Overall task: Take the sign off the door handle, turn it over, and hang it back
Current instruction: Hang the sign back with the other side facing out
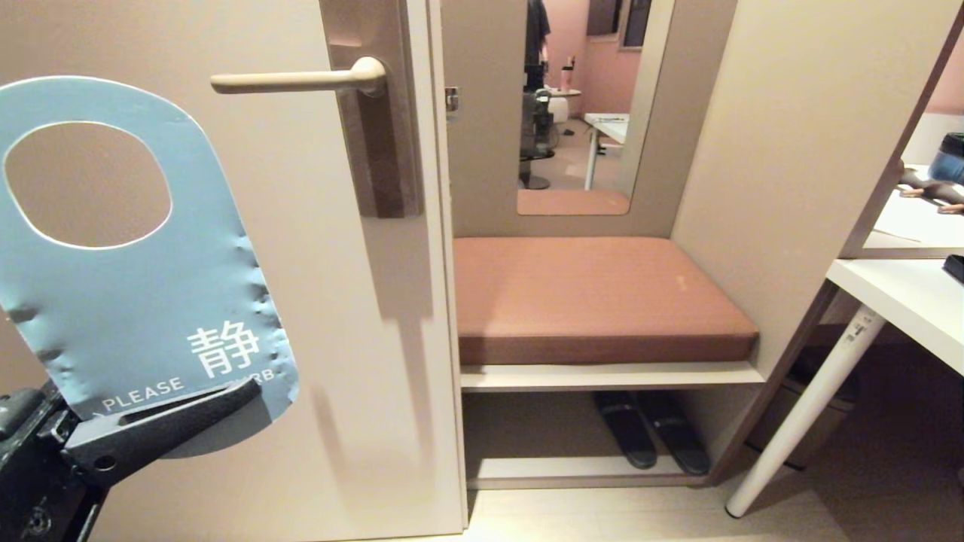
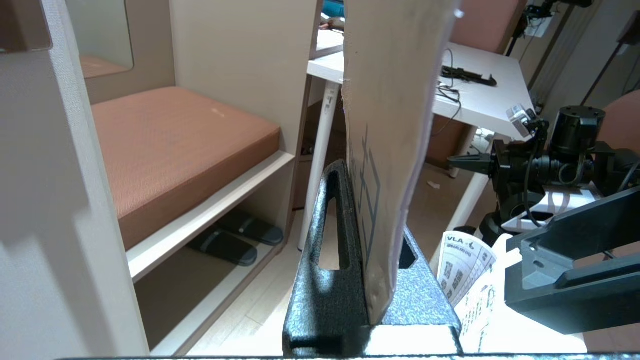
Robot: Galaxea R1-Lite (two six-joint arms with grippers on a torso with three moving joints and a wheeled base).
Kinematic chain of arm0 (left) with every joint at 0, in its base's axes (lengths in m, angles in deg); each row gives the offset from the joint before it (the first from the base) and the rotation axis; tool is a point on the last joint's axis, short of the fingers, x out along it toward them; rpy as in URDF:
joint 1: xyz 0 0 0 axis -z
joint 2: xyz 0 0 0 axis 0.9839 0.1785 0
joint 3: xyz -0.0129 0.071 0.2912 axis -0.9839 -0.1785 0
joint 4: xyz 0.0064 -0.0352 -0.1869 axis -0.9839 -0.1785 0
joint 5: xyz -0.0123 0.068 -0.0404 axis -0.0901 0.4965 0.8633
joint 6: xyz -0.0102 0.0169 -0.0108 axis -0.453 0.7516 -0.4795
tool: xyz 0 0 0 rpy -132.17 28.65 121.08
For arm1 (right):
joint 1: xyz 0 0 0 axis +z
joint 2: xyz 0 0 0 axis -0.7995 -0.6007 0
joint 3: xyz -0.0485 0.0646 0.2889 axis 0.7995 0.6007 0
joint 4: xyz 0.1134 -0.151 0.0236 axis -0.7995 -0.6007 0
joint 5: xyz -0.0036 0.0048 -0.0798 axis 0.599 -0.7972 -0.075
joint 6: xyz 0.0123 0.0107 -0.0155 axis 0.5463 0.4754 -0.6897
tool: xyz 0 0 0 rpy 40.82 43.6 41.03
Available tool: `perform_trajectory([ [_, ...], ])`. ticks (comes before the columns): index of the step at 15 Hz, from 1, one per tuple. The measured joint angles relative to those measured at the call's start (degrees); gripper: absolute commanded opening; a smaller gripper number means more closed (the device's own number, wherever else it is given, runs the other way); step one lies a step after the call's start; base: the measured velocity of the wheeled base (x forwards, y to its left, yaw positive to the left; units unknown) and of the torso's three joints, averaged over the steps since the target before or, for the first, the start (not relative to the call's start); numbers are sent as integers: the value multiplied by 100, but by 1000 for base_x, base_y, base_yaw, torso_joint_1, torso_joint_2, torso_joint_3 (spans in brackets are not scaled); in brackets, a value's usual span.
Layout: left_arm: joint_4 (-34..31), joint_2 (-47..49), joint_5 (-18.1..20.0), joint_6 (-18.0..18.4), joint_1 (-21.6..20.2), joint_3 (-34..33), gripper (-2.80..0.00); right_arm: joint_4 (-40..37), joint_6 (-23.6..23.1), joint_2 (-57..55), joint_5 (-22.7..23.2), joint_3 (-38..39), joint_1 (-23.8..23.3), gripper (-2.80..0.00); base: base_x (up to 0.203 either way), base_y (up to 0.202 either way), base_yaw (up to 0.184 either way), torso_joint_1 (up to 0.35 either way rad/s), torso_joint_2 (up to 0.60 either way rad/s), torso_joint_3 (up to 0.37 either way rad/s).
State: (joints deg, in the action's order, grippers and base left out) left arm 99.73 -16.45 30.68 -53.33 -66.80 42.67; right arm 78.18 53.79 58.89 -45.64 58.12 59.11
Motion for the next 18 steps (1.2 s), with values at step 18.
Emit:
perform_trajectory([
  [18, -120, 140, -1944, 128, -17, 245, -280, 2, 30, 1476, 0, 0, -603, -280, 0, 0, 0, 0, 0, 0],
])
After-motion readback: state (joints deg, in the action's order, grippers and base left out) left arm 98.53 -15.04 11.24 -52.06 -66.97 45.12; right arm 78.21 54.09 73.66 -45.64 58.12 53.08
